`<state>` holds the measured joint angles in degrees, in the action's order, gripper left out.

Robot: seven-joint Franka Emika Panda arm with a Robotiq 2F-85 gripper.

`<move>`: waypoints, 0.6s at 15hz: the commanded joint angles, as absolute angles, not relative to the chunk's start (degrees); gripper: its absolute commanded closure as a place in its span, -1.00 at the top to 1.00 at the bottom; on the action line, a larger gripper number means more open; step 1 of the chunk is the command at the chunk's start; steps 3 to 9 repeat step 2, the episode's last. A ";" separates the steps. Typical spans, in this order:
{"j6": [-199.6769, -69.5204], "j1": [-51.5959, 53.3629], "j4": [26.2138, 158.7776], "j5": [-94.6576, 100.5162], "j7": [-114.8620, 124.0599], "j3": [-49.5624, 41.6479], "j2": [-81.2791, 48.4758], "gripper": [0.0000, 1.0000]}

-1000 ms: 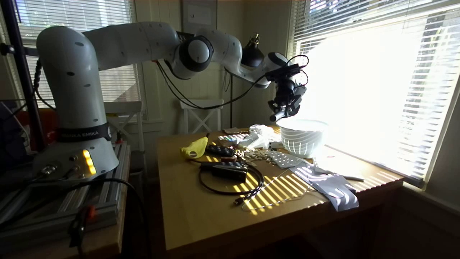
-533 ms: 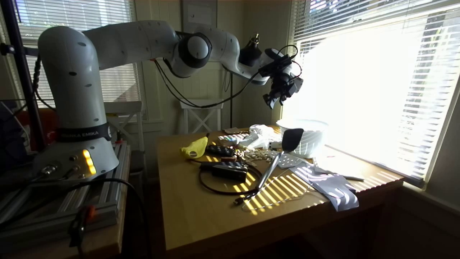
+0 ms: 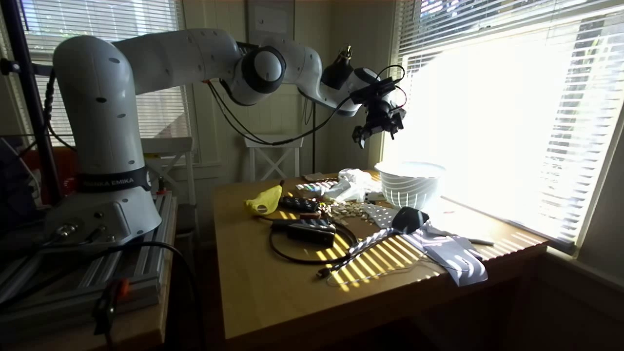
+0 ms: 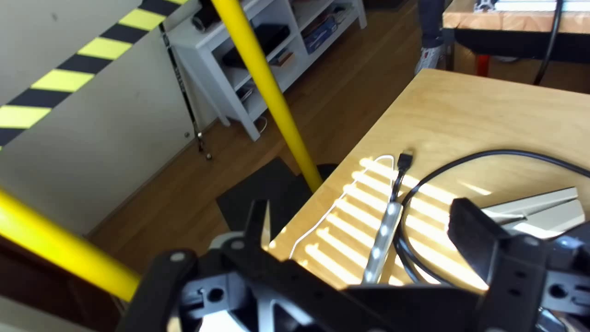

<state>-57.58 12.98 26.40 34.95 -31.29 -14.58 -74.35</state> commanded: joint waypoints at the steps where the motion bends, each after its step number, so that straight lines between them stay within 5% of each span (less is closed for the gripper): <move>1: -58.77 12.83 25.37 35.34 -32.49 -14.00 -74.98 1.00; 9: -59.54 12.85 25.45 35.30 -33.04 -13.92 -74.93 1.00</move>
